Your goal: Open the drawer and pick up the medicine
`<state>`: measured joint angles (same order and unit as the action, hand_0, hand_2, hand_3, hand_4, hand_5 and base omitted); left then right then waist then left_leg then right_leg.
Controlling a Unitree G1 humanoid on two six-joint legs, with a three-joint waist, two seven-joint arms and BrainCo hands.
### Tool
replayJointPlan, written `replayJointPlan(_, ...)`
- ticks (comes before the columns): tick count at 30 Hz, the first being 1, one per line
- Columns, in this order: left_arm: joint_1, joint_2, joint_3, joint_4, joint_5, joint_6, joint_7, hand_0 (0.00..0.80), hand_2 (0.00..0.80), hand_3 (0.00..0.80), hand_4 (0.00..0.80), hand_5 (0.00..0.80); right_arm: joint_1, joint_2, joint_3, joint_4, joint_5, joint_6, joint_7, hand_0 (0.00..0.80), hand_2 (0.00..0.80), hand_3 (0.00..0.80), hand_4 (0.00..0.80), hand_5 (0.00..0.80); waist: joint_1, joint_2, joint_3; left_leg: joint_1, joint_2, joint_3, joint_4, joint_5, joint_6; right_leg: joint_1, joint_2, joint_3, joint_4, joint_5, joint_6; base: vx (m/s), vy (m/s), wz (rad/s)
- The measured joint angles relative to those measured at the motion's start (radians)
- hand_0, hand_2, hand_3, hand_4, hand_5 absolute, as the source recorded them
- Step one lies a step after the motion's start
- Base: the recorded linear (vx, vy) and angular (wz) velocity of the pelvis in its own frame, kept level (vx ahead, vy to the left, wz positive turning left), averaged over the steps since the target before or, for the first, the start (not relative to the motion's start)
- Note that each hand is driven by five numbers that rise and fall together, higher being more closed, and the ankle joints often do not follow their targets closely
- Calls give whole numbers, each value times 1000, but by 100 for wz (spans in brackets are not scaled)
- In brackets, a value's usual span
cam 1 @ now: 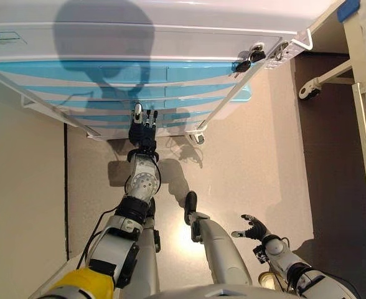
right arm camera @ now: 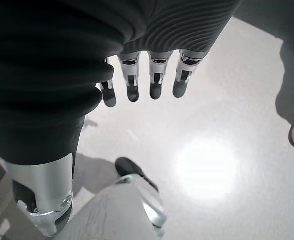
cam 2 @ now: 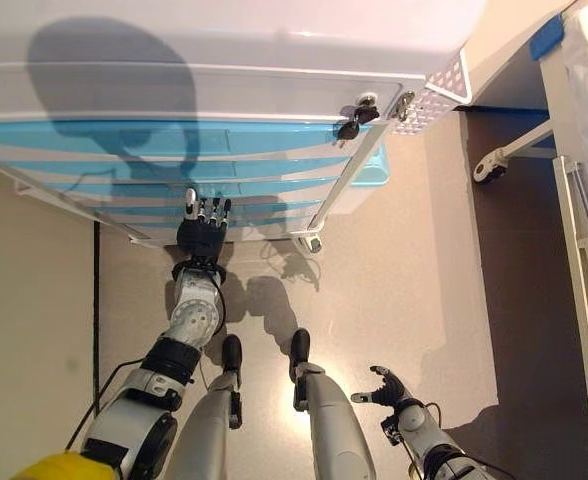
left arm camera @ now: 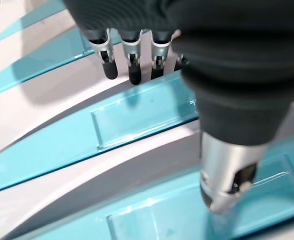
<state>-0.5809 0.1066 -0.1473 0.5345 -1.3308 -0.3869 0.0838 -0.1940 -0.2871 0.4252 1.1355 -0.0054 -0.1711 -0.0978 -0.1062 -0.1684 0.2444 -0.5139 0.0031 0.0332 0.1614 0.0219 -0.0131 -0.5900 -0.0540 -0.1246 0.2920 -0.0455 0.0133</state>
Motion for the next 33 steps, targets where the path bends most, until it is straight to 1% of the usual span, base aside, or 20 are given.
replayJointPlan(1, -6, 3, 4, 3, 0, 3, 4, 800, 800, 800, 800, 800, 0, 0, 1, 0, 0, 0, -1, 0, 0, 0, 0, 0, -3, -2, -1, 0, 3, -4, -5, 5, -3, 0, 2, -2, 0, 0, 0, 43, -65, 5)
replayJointPlan(4, -11, 16, 14, 12, -2, 8, 31, 800, 800, 800, 800, 800, 0, 0, 2, 0, 0, 0, -2, 0, 0, 0, 0, 0, -16, -3, -2, 17, 3, -7, -44, 26, -6, 0, 2, -10, -1, 0, 0, -49, -23, 5)
replayJointPlan(6, -15, 34, 16, 30, -3, 8, 34, 800, 800, 800, 800, 800, 0, 1, 3, 3, 0, 0, -2, 0, 0, 0, 0, 0, -16, -3, -2, 21, 4, -7, -51, 30, -8, 0, 3, -12, -2, 3, -9, -41, -11, -2)
replayJointPlan(8, -21, 44, 16, 51, -7, 10, 41, 800, 800, 800, 800, 800, 3, 1, 3, 9, 0, 0, -3, 0, 0, 0, 0, 0, -17, -3, -2, 38, 6, -6, -66, 32, -10, 8, 4, -14, -2, 3, -9, 14, -14, -5)
replayJointPlan(12, -21, 43, 16, 81, -7, 17, 43, 800, 800, 800, 800, 800, 2, 2, 6, 14, -1, 0, -4, 0, 0, 0, 0, 0, -14, -2, -1, 72, 9, -7, -80, 33, -11, 35, 6, -21, -3, 1, -10, 3, -6, 0)
replayJointPlan(14, -21, 44, 15, 81, -7, 27, 43, 800, 800, 800, 800, 800, 1, 2, 6, 18, -1, 0, -5, 0, 0, 0, 0, 0, -10, -1, -1, 72, 7, -8, -81, 33, -11, 37, 5, -22, -3, -4, -18, -3, 1, 4)
replayJointPlan(20, -19, 37, 13, 99, -7, 50, 43, 800, 800, 800, 800, 800, 1, 4, 5, 31, -2, 0, -6, 0, 0, 0, 0, 0, 11, 7, 5, 85, 6, -8, -81, 34, -13, 49, 4, -23, 0, -8, -24, -5, 5, 0)
replayJointPlan(21, -17, 44, 13, 99, -7, 51, 43, 800, 800, 800, 800, 800, 0, 4, 5, 31, -3, 0, -7, 0, 0, 0, 0, 0, 15, 11, 7, 85, 4, -10, -80, 34, -14, 50, 2, -24, 2, -11, -28, -38, 46, 6)
replayJointPlan(24, -14, 24, 11, 99, -7, 53, 42, 800, 800, 800, 800, 800, -3, 3, 3, 31, -3, 0, -13, 0, 0, 0, 0, 0, 26, 30, 20, 86, 3, -12, -79, 36, -14, 51, 0, -26, 8, -13, -33, -37, 50, 5)
replayJointPlan(27, -1, 10, 9, 94, -7, 60, 23, 800, 800, 800, 800, 800, -4, 0, 1, 35, -4, 0, -15, 0, 0, 0, 0, 0, 42, 57, 38, 90, 3, -20, -77, 38, -16, 56, 0, -32, 14, -16, -37, -32, 29, 4)
replayJointPlan(33, 45, 0, 2, 74, -7, 79, -17, 800, 800, 800, 800, 800, -20, -5, -4, 53, -5, 1, -21, 0, 0, 0, 0, 0, 44, 77, 54, 95, 1, -45, -64, 35, -24, 63, -6, -48, 48, -43, -52, -4, 45, 14)
